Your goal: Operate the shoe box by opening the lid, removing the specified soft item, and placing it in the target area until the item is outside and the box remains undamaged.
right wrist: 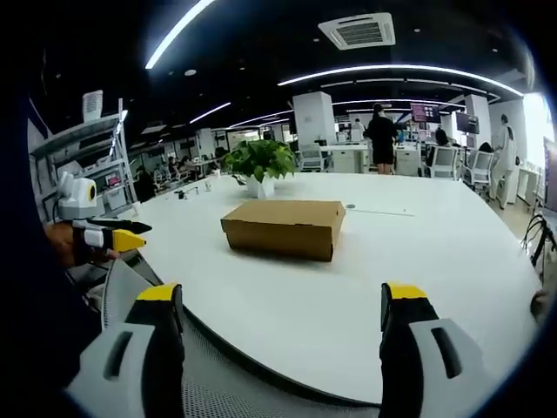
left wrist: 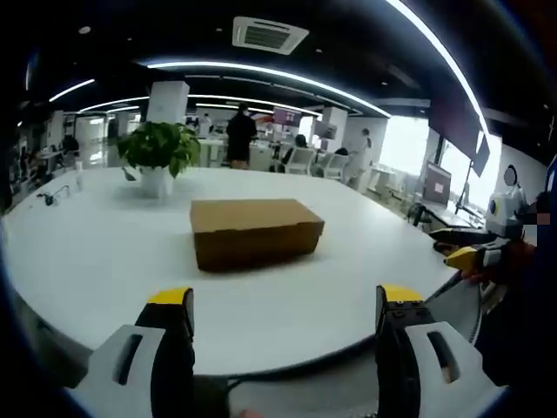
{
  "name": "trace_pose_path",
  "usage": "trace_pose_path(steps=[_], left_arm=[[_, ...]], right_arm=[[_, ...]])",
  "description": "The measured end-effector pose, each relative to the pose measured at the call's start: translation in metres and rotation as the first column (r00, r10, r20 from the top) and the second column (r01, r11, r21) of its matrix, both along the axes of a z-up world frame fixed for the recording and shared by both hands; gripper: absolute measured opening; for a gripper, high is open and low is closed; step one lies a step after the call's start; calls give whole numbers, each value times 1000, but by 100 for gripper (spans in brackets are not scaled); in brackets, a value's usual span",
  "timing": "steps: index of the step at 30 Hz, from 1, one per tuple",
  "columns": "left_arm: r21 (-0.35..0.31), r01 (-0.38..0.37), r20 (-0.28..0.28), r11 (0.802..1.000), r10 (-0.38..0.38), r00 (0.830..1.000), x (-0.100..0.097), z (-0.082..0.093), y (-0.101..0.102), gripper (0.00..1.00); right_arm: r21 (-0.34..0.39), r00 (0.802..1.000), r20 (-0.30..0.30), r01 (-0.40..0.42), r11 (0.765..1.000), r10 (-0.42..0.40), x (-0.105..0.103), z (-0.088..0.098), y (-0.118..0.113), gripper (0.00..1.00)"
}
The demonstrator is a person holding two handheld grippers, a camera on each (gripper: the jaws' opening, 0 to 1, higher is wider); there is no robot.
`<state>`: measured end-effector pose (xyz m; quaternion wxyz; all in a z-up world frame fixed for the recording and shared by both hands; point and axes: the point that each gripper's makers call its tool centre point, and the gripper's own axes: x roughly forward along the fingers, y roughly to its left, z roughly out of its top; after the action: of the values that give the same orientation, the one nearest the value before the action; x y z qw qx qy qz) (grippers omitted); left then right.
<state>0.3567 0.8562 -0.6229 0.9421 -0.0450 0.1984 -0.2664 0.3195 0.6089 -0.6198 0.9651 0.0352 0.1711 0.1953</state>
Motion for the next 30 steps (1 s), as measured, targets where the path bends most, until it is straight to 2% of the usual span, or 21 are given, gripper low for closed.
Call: trace_pose_path(steps=[30], left_arm=[[2,6,-8,1000,-6,1000,-3,-1,-3,86]], right_arm=[[-1,1000,-3,-7,1000,7,-1,-1,0,88]])
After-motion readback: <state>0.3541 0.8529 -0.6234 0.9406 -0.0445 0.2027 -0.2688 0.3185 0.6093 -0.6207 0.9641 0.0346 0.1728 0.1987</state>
